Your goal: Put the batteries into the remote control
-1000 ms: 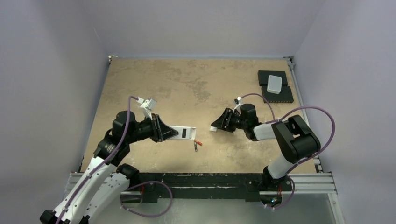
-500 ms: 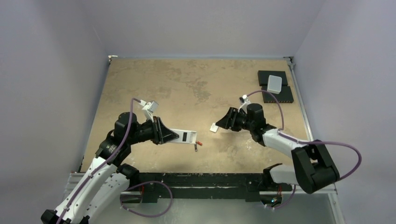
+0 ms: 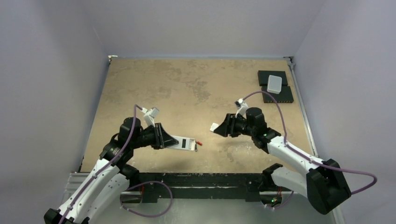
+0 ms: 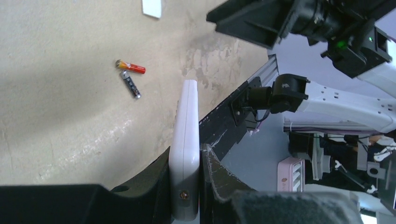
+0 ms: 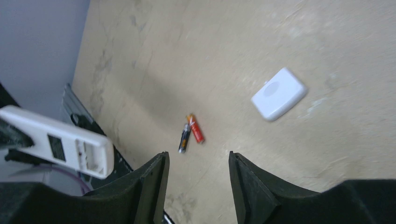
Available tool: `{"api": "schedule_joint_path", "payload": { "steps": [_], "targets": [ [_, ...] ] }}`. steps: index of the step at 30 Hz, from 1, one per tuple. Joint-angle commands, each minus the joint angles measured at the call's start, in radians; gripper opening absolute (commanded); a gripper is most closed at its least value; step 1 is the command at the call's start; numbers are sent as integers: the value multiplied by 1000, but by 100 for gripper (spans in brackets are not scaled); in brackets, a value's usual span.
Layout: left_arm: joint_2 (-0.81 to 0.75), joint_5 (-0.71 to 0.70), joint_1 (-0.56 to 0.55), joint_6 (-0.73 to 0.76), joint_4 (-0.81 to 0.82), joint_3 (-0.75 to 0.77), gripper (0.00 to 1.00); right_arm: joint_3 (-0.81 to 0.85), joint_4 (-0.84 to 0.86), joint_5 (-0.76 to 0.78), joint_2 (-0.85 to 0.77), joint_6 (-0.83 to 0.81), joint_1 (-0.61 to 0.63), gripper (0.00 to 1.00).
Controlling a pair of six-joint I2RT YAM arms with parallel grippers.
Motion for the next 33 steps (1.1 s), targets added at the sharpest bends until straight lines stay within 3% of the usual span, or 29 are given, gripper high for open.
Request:
{"api": "schedule_joint_path", "payload": {
  "steps": [1,8,14,23,33],
  "targets": [
    [-69,-91,4,-100,-14,-52,0,37,-65,99,1,-44,132,57],
    [-241,-253,4,-283,-12,-177,0,74,-84,188,27,-59,222,54],
    [-277,-390,4,-391,17,-265,0,72,-84,214,33,-63,241,54],
    [-128,-387,4,-522,320,-429,0,49,-97,226,-10,-76,242,54],
    [105,-388,3,-563,578,-468,0,30,-87,223,-28,-82,243,56]
  ]
}}
